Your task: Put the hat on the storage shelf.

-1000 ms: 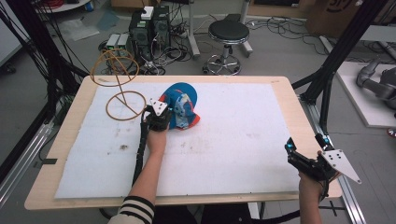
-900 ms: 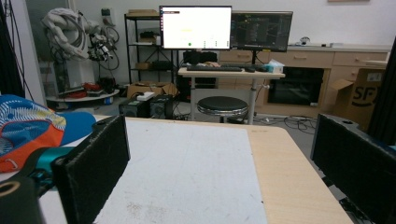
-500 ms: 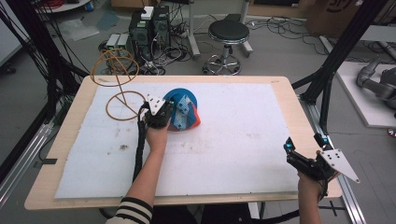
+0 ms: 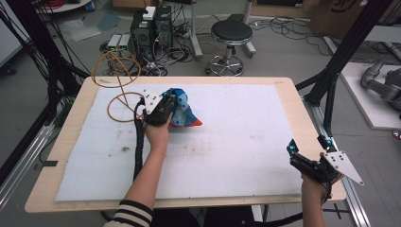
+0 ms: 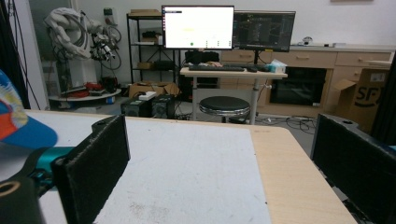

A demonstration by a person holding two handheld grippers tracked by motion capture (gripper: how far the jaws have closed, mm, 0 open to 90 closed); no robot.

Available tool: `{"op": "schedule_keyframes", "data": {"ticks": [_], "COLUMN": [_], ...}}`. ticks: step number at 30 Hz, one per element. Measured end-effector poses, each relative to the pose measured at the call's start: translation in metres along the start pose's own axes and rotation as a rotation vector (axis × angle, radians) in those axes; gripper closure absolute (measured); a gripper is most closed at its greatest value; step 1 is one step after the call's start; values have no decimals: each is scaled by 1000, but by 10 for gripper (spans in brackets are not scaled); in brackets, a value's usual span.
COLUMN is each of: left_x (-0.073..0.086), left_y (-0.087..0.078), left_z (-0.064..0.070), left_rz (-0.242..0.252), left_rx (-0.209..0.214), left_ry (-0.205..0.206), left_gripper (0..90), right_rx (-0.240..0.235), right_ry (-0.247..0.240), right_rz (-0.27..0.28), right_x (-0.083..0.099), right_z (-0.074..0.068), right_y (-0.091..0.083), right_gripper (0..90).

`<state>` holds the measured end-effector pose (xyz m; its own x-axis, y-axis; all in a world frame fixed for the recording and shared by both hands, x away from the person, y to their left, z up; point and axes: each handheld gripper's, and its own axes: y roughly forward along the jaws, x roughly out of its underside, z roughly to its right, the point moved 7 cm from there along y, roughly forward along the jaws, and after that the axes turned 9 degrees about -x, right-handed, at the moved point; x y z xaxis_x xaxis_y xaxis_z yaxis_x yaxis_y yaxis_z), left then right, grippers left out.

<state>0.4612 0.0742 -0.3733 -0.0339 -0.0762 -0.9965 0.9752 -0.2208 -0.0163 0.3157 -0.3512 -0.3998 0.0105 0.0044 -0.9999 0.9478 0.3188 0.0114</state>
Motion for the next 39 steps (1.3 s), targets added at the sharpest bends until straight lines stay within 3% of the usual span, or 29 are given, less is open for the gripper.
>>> {"op": "schedule_keyframes", "data": {"ticks": [10,21,31,39], "left_x": [-38,-85,-129,-160], "left_y": [-5,-3,-5,0], "left_z": [1,-6,-8,-20], "left_rz": [55,95,170,208], "left_rx": [15,-3,4,-12], "left_ry": [13,39,31,27], "left_gripper": [883,883,883,883], "right_rx": [-1,-2,-5,-4], "right_ry": [-4,-1,-5,4], "right_rz": [2,0,2,-1], "right_x": [0,0,0,1], "right_z": [0,0,0,2], "right_y": [0,1,1,0], "right_gripper": [43,43,43,43]}}
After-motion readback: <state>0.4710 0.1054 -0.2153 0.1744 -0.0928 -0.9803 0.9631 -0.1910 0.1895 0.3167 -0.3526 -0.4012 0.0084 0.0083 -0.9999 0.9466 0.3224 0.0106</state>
